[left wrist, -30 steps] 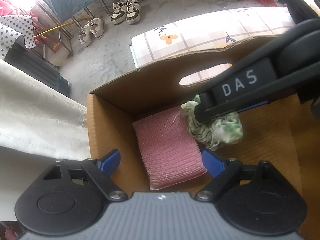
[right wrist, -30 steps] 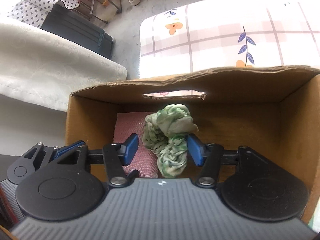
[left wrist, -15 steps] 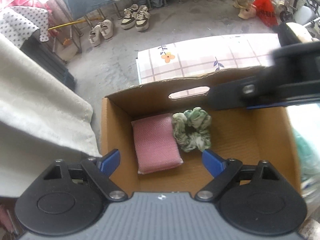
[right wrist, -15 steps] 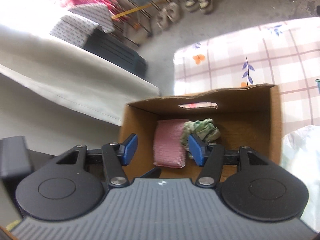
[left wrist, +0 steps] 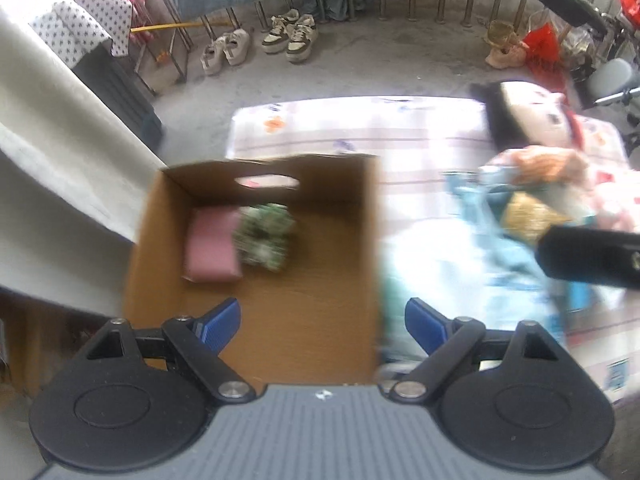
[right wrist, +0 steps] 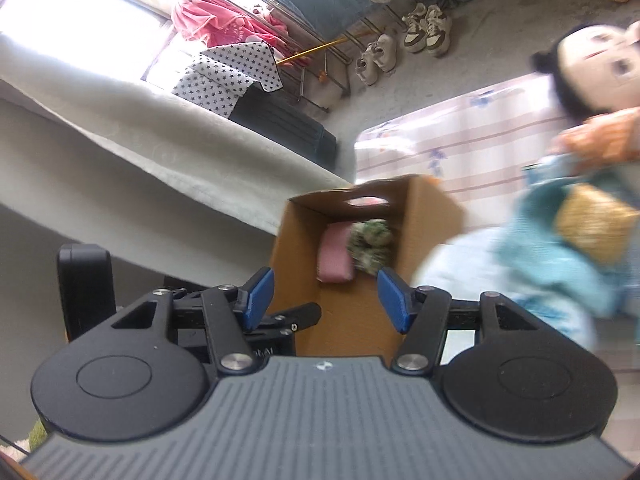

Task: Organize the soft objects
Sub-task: 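Move both tools back over the pile on the bed, then grasp the white yogurt cup with the right tool while the left tool grasps the gold packet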

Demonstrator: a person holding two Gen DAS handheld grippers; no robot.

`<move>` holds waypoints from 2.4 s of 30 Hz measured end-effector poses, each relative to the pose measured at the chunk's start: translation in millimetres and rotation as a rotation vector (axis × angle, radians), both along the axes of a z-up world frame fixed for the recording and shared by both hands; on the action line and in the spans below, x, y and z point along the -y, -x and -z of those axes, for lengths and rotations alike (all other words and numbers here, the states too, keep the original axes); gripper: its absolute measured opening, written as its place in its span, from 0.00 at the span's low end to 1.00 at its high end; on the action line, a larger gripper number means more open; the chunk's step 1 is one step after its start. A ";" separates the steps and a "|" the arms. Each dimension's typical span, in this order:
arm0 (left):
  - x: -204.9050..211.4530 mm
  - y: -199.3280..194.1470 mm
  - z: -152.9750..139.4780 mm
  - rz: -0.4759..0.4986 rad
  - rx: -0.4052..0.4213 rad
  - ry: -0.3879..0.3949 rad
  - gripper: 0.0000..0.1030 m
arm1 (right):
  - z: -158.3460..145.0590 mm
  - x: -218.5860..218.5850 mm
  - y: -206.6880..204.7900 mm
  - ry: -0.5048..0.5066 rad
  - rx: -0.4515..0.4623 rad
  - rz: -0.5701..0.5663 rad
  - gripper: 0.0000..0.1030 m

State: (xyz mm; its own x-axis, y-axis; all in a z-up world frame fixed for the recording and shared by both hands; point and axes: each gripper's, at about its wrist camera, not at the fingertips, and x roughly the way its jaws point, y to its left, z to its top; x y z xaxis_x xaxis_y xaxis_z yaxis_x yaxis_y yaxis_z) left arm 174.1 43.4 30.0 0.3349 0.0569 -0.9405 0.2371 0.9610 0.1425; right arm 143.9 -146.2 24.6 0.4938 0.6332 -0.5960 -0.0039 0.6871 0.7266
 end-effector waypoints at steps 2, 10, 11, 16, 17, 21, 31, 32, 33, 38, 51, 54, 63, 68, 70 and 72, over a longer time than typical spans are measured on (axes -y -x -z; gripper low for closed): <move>25.2 11.6 -1.9 -0.022 -0.010 0.029 0.88 | -8.1 34.9 15.9 0.028 -0.003 -0.008 0.55; 112.1 23.7 8.6 -0.012 -0.047 0.169 0.88 | 3.2 158.6 72.0 0.193 -0.074 0.062 0.55; 121.0 22.0 14.0 -0.010 -0.051 0.181 0.88 | 9.5 169.8 77.3 0.218 -0.090 0.080 0.55; 150.9 -0.4 38.7 -0.046 -0.112 0.291 0.88 | 48.4 208.2 93.1 0.263 -0.165 0.170 0.55; 155.1 -5.7 43.8 -0.062 -0.127 0.315 0.88 | 53.8 212.1 94.1 0.264 -0.172 0.182 0.55; 166.1 -30.5 67.9 -0.116 -0.189 0.372 0.88 | 72.8 219.2 89.1 0.285 -0.183 0.182 0.55; 170.5 -75.1 117.1 -0.308 -0.293 0.377 0.84 | 112.8 221.5 66.3 0.282 -0.247 0.149 0.55; 169.4 -77.2 121.6 -0.333 -0.304 0.370 0.82 | 115.2 221.2 64.2 0.281 -0.247 0.145 0.55; 167.7 -79.8 125.4 -0.354 -0.313 0.369 0.80 | 117.0 221.0 62.4 0.282 -0.248 0.141 0.55; 163.4 -84.4 137.2 -0.412 -0.336 0.362 0.69 | 129.5 220.8 50.8 0.296 -0.267 0.126 0.55; 168.6 -86.0 144.2 -0.430 -0.329 0.331 0.60 | 144.3 214.0 33.8 0.380 -0.275 0.006 0.70; 170.1 -85.0 143.2 -0.420 -0.321 0.325 0.60 | 148.4 204.9 28.3 0.415 -0.273 -0.057 0.71; 177.2 -82.2 138.4 -0.379 -0.314 0.310 0.59 | 165.8 183.6 18.1 0.470 -0.272 -0.158 0.71; 179.2 -78.8 136.1 -0.357 -0.315 0.314 0.59 | 169.4 171.8 19.5 0.494 -0.275 -0.194 0.62; 179.3 -77.1 135.6 -0.348 -0.318 0.314 0.59 | 169.1 172.1 21.5 0.489 -0.283 -0.187 0.62; 179.7 -75.7 135.1 -0.337 -0.323 0.314 0.59 | 169.9 176.0 26.9 0.475 -0.301 -0.170 0.62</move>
